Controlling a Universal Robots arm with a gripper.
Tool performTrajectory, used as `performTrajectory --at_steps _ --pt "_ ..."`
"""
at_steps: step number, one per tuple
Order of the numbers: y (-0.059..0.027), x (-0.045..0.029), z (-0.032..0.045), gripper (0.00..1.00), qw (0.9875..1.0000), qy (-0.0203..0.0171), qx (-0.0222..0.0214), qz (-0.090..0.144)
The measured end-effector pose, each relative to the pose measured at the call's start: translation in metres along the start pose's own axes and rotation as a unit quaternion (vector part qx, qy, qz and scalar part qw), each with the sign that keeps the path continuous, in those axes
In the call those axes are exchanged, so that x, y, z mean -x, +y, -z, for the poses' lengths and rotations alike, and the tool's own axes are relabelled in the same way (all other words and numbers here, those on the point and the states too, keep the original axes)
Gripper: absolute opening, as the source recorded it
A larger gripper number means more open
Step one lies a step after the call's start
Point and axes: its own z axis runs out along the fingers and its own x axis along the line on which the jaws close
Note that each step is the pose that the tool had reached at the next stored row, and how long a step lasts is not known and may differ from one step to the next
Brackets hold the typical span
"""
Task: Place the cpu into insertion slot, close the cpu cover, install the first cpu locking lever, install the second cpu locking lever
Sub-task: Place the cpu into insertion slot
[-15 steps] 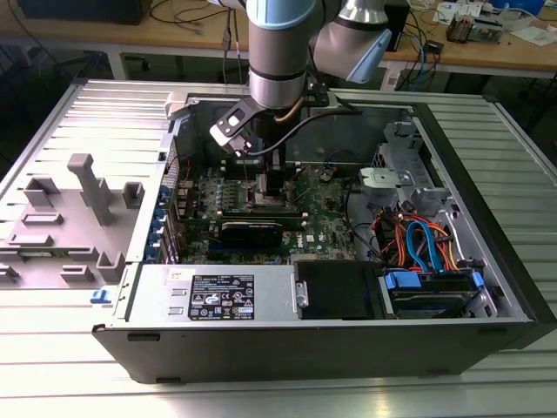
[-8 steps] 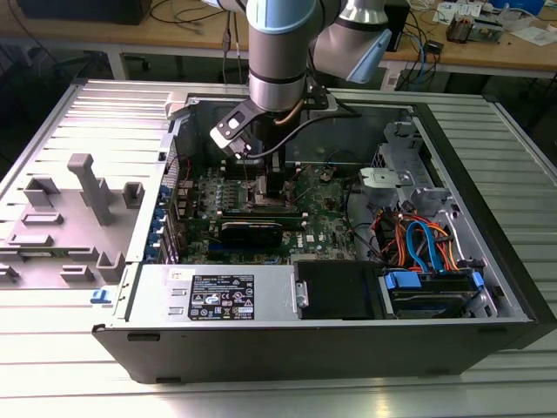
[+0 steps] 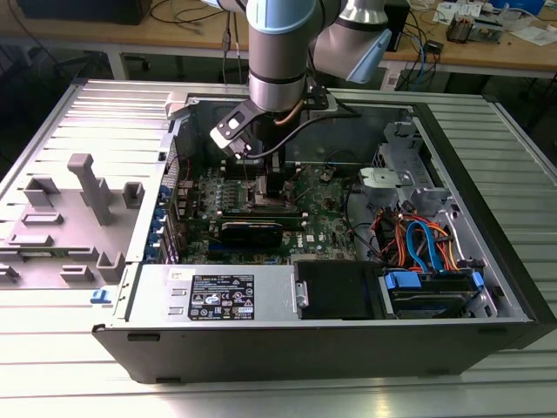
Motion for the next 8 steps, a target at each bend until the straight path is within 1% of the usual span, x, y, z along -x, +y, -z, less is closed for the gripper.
performTrajectory --at_steps 4,5,7,8 --pt "0.0 -0.0001 -0.0008 0.55 1.0 0.0001 0.0001 0.0" --pt "0.0 0.0 -0.0015 0.55 1.0 -0.0007 0.0 0.0" --pt "-0.0001 0.0 -0.0039 0.55 1.0 -0.0015 0.0 0.0" --pt "-0.0001 0.0 -0.0069 0.55 1.0 -0.0022 -0.0001 0.0"
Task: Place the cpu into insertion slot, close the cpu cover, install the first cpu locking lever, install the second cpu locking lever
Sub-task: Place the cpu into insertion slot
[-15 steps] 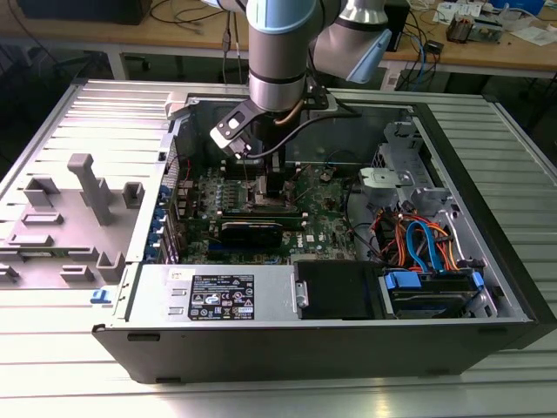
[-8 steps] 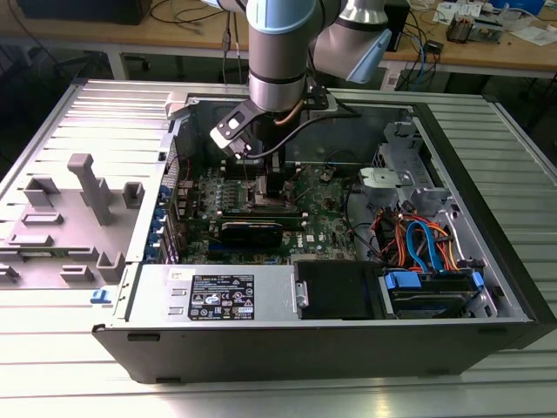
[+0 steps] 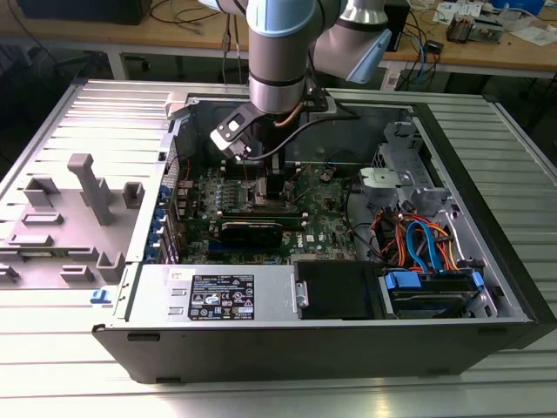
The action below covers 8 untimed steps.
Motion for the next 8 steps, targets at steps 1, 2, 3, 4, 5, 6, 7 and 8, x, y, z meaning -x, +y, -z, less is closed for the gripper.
performTrajectory --at_steps 1,2,3,4,5,6,7,8 --pt "-0.0001 0.0 -0.0023 0.55 1.0 -0.0006 0.0 0.0" --pt "-0.0001 0.0 -0.0038 0.55 1.0 -0.0009 0.0 0.0" --pt "-0.0001 0.0 -0.0046 0.55 1.0 -0.0009 0.0 0.0" --pt "-0.0001 0.0 -0.005 0.55 1.0 -0.001 0.0 0.0" --pt "-0.0003 0.0001 -0.0052 0.55 1.0 -0.0011 -0.0001 0.0" --pt "-0.0007 0.0001 -0.0052 0.55 1.0 -0.0013 -0.0001 0.0" --pt "-0.0023 0.0 -0.0057 0.55 1.0 -0.0013 0.0 0.0" --pt "-0.0028 -0.0002 -0.0065 0.55 1.0 -0.0012 0.0001 0.0"
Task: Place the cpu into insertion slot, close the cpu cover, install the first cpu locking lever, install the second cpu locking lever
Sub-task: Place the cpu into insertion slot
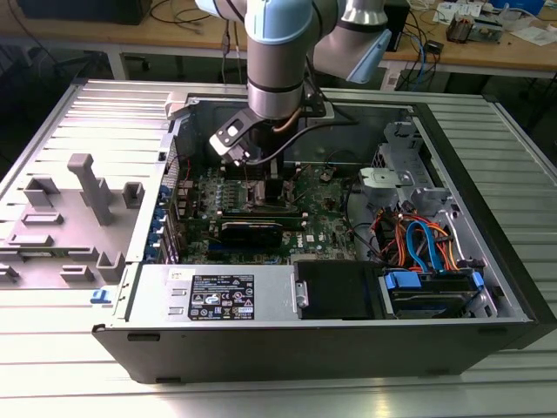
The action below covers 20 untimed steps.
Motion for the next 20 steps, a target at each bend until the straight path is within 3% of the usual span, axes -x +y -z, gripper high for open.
performTrajectory --at_steps 6,20 --pt "-0.0002 -0.0001 -0.0069 0.55 1.0 -0.0002 -0.0001 0.0" --pt "-0.0003 -0.0009 -0.0104 0.55 1.0 -0.001 -0.0002 -0.002"
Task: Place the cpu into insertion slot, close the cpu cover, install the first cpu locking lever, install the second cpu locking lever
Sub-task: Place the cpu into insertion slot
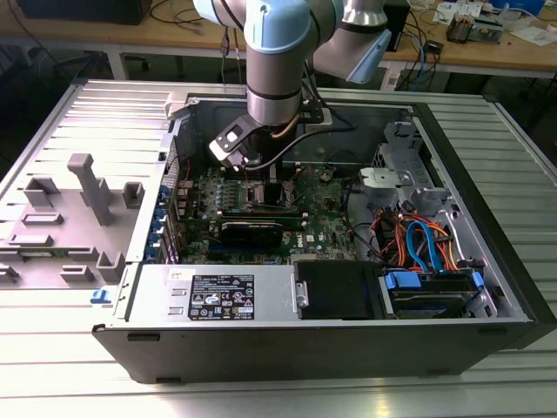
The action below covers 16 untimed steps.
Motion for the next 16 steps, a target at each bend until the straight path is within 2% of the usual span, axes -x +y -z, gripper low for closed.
performTrajectory --at_steps 11,13,15,16 --pt "0.0001 -0.0001 0.001 0.55 1.0 0.0 0.0002 -0.001" --pt "0.0 -0.0001 0.0011 0.55 1.0 -0.0021 0.0001 -0.002" --pt "0.0 -0.0005 0.0011 0.55 1.0 -0.0059 0.0 -0.006" --pt "0.0 -0.0011 0.0011 0.55 1.0 -0.006 0.0 -0.006"
